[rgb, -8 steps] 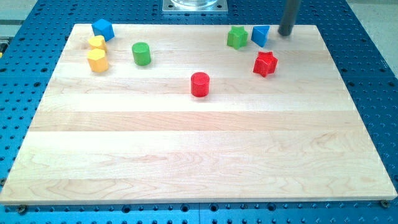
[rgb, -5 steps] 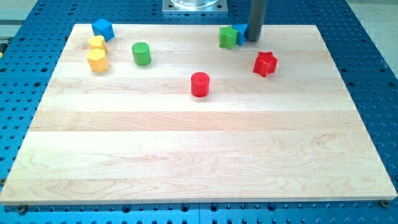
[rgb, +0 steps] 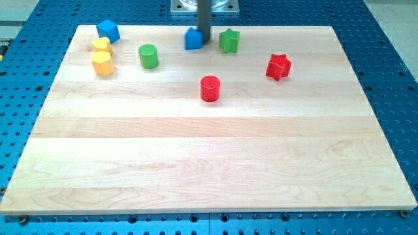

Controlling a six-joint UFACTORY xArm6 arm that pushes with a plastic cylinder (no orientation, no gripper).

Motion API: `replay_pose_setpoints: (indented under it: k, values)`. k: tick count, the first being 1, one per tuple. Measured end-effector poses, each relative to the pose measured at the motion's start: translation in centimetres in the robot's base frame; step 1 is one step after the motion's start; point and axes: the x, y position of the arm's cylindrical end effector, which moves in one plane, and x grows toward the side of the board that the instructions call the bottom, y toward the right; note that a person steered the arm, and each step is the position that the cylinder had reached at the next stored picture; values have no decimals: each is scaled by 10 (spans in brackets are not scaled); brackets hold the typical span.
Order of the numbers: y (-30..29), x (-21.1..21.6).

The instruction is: Slide the blue triangle into the green circle

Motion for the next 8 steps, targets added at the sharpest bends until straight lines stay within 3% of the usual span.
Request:
replay_pose_setpoints:
  k: [1,4,5,6,8]
  values:
    - [-61,24]
    - [-173,7]
    - [-181,44]
    - [-152,51]
    - [-120,18]
